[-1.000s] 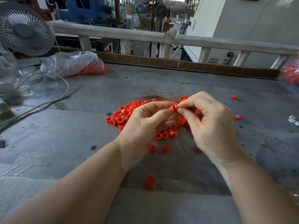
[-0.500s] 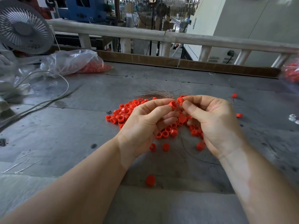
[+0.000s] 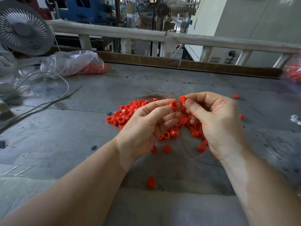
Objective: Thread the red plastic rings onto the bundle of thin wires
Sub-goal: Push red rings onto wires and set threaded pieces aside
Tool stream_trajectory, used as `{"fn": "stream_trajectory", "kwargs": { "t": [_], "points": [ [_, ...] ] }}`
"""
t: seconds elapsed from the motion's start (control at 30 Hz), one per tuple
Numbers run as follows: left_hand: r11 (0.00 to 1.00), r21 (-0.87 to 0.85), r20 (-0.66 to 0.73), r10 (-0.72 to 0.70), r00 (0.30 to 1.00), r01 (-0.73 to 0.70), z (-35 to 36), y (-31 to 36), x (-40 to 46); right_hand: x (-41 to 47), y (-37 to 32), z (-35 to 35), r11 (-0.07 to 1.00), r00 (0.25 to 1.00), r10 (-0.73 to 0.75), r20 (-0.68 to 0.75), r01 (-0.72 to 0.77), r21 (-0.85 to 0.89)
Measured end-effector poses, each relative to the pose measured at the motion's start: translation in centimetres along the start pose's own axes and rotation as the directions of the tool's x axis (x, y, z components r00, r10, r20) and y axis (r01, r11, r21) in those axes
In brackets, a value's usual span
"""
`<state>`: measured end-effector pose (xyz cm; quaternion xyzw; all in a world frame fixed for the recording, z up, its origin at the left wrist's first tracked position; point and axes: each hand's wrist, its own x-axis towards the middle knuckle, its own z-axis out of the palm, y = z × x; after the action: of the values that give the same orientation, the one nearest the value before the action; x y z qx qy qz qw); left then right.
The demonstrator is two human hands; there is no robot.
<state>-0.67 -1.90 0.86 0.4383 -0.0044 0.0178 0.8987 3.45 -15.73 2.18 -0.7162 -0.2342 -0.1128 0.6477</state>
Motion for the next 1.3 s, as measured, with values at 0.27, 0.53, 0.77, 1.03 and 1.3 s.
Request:
{"fn": "stream_trajectory", "kwargs": {
  "t": [0.27,0.53,0.77,1.03,1.3],
  "points": [
    [0.999,-0.030,0.023,-0.025,0.999,0.026,-0.17,0.02,0.03,-0.52,-0.44,0.38,0.926,0.964,-0.265,-0.023,0.247,-0.286],
    [0.997,-0.064,0.031,-0.051,0.998,0.053,-0.24,0.01,0.08,-0.63,-0.23,0.37,0.894,0.952,-0.305,-0.005,0.284,-0.347],
    [0.995,-0.077,0.049,-0.067,0.997,0.071,-0.30,-0.06,0.12,-0.58,-0.06,0.31,0.871,0.936,-0.353,0.012,0.333,-0.362],
    [0.996,-0.065,0.051,-0.063,0.997,0.066,-0.22,-0.02,0.02,-0.56,0.01,0.35,0.806,0.895,-0.442,0.059,0.425,-0.412],
    [0.996,-0.045,0.042,-0.078,0.996,0.080,-0.14,-0.05,0.03,-0.48,0.18,0.30,0.777,0.877,-0.475,0.074,0.457,-0.433]
  ]
}}
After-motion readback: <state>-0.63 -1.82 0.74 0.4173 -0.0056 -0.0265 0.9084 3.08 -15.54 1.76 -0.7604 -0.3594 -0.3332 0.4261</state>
